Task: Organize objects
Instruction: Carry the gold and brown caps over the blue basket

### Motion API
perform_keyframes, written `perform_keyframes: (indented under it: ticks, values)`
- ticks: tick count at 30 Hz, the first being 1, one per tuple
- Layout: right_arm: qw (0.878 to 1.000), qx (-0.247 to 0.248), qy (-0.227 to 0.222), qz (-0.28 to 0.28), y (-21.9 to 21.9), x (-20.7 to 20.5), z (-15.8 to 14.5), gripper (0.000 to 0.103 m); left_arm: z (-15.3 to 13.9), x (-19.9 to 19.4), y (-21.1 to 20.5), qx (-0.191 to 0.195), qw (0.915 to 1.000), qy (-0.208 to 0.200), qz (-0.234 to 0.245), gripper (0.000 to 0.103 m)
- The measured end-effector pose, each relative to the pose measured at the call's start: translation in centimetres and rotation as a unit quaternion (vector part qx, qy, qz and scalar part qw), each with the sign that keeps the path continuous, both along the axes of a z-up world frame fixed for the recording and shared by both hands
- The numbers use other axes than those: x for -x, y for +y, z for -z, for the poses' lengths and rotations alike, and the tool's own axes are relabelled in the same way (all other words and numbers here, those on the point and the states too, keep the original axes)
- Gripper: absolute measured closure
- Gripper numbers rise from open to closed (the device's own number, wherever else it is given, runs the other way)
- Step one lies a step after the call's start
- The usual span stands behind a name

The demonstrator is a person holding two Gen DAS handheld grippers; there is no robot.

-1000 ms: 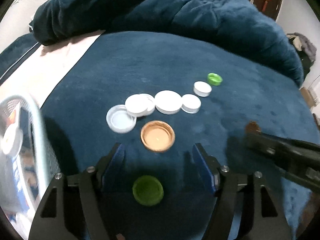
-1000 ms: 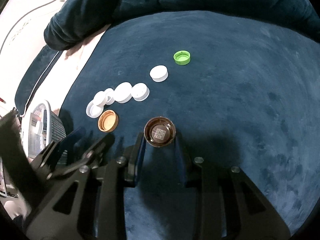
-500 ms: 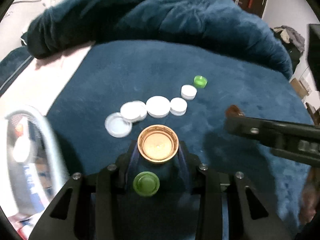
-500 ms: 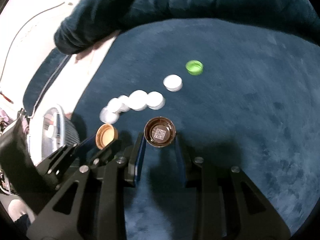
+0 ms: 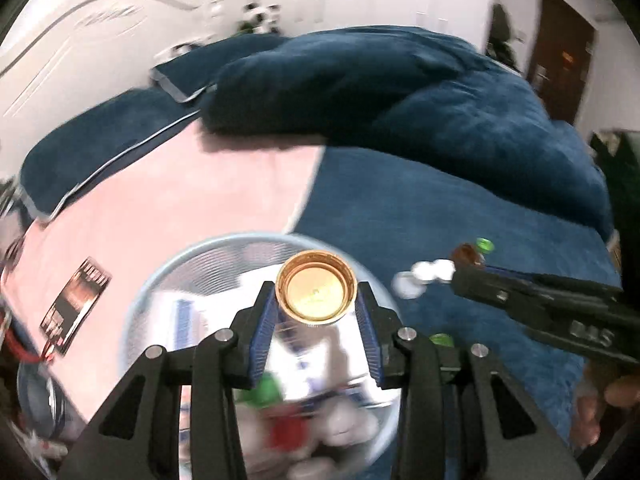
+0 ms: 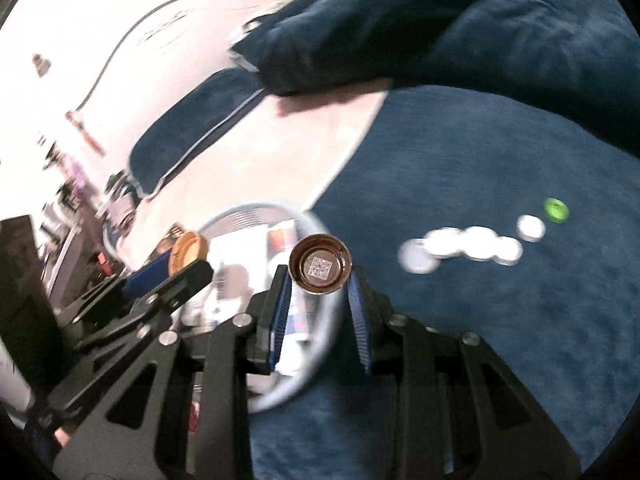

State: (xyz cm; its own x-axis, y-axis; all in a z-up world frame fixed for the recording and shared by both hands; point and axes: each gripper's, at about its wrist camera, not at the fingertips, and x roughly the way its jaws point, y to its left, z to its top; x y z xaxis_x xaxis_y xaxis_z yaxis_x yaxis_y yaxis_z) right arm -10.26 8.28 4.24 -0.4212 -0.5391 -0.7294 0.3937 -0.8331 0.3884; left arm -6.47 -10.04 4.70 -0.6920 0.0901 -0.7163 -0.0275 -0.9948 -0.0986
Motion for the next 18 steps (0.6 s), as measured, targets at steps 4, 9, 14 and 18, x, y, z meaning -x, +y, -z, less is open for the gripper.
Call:
perform_keyframes:
  ticks: [4,9,14,18]
  values:
    - [1.000,-0.007,0.000,-0.028,-3.1,-0.5,0.4,0.073,1.1,0.1,-3.3,-0.022,0.9990,-0.021,-0.033,0.063]
    - [0.999,-0.019,-0.032,-0.015,-3.9,0.1,2.7,0.073,3.0,0.0,-3.5,-0.015,0.9988,-0.037,-0.029,0.063]
    - [0.998,-0.005,-0.062,0.010,-2.9,1.1,4.1,0.073,3.6,0.6,-3.3,-0.018,0.9983,-0.043,-0.035,0.063]
    - [0.996,0.012,-0.085,0.014,-2.6,1.8,5.1,0.073,3.6,0.8,-3.4,-0.017,0.9985,-0.039,-0.034,0.062]
